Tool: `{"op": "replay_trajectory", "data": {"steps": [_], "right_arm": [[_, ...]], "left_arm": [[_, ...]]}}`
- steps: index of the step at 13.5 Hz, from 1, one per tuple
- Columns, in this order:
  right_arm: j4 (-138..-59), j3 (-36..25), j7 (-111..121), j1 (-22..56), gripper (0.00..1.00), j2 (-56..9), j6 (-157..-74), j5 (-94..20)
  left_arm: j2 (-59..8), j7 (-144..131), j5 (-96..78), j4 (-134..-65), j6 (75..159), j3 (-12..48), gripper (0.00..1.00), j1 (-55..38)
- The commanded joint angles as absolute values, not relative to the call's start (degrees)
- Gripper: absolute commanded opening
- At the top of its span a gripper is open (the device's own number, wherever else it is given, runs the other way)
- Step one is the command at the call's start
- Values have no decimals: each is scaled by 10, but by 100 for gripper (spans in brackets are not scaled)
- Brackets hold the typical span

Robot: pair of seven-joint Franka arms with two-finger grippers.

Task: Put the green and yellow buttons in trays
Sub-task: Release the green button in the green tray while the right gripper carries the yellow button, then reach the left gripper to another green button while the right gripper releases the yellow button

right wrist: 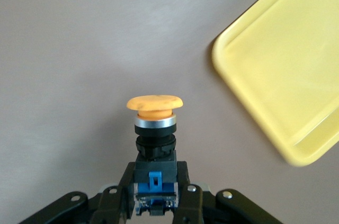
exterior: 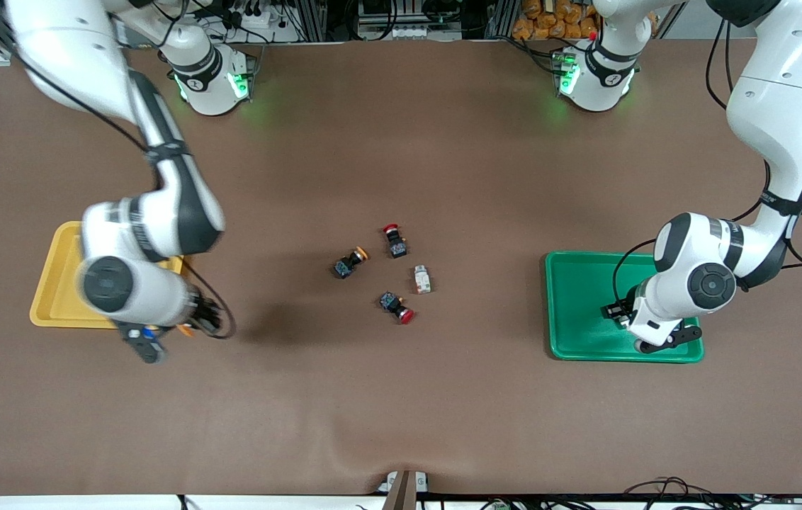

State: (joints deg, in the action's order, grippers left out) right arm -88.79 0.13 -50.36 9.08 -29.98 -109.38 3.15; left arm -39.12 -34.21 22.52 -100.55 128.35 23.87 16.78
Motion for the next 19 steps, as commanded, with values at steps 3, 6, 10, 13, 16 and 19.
{"op": "replay_trajectory", "data": {"steps": [3,6,10,13,16,19], "right_arm": [[-1052,13,-259,-16,0,-208,-1134,25],[-1084,13,-107,-99,0,-206,-1133,25],[-1078,15,28,-143,100,-207,-1127,25],[-1029,24,-2,-108,100,-205,-1044,-4],[-992,24,-156,-22,100,-208,-1031,-26],[-962,24,-278,39,100,-221,-1037,-67]], "left_arm": [[-349,-350,229,-1008,1280,262,100,169],[-343,-367,229,-1003,1280,289,100,166],[-344,-452,229,-992,1280,311,100,122],[-350,-505,229,-973,1280,311,100,73],[-360,-542,228,-953,1280,311,100,30],[-378,-586,228,-932,1280,311,100,-10]]}}
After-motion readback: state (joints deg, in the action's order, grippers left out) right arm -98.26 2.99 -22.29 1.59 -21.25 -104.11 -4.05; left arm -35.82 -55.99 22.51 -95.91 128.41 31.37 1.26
